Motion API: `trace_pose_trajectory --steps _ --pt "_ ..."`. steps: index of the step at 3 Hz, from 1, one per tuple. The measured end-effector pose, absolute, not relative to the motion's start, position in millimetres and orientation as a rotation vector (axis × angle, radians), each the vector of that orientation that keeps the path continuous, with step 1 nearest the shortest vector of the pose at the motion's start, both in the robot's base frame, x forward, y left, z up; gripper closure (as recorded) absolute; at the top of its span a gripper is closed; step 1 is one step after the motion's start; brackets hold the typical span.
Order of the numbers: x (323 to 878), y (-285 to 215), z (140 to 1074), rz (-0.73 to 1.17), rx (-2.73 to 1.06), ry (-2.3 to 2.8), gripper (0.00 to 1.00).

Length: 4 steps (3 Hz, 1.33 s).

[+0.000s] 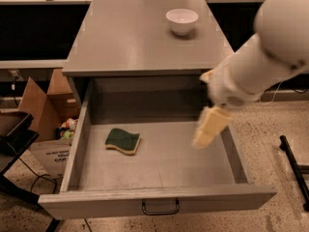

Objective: Pick sponge from top drawer and place on counter

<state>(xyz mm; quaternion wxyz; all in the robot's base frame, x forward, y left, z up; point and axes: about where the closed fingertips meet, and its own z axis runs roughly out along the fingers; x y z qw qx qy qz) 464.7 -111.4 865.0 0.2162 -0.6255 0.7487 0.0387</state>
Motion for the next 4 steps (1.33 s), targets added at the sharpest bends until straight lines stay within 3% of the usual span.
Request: trace_pose_trajectory --steps 2,4 --pt "491 16 802 0.438 -1.660 1.892 0.00" --pt "524 119 726 0.571 -1.592 1.867 0.00"
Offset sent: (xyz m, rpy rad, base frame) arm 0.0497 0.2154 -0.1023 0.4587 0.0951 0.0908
